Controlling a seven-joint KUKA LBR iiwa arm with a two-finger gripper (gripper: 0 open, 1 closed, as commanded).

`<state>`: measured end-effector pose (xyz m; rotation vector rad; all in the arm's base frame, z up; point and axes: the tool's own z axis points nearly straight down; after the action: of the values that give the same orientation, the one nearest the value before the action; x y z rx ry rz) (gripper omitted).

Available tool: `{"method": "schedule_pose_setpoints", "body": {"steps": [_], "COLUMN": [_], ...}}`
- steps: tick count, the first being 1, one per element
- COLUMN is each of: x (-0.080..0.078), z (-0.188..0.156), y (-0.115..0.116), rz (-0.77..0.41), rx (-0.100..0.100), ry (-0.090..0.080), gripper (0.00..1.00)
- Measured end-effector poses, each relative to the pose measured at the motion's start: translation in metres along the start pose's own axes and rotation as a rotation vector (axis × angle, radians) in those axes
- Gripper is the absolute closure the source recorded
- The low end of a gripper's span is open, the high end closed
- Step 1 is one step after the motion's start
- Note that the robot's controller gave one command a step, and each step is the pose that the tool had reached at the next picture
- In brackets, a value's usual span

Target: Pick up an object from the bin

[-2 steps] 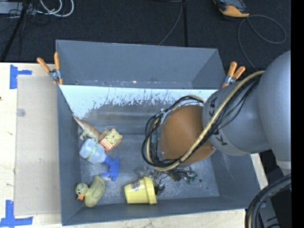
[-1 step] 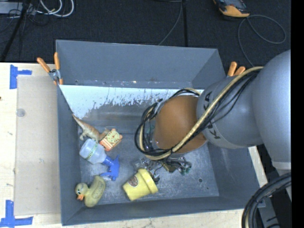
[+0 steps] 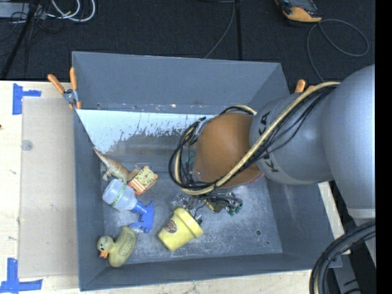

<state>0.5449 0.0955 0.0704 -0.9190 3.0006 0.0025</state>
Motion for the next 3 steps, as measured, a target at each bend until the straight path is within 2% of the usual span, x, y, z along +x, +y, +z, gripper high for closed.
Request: {"method": "schedule_pose_setpoints", "body": {"steps": [1, 3], "x": [0.0205, 0.0207], "z": [-0.0001, -0.0001], "y": [-0.0078, -0.0080], "rz": [-0.002, 0.001], "rx": [-0.005, -0.005], "ry": [0.007, 0.008], "gripper": [1.00, 1.00]}}
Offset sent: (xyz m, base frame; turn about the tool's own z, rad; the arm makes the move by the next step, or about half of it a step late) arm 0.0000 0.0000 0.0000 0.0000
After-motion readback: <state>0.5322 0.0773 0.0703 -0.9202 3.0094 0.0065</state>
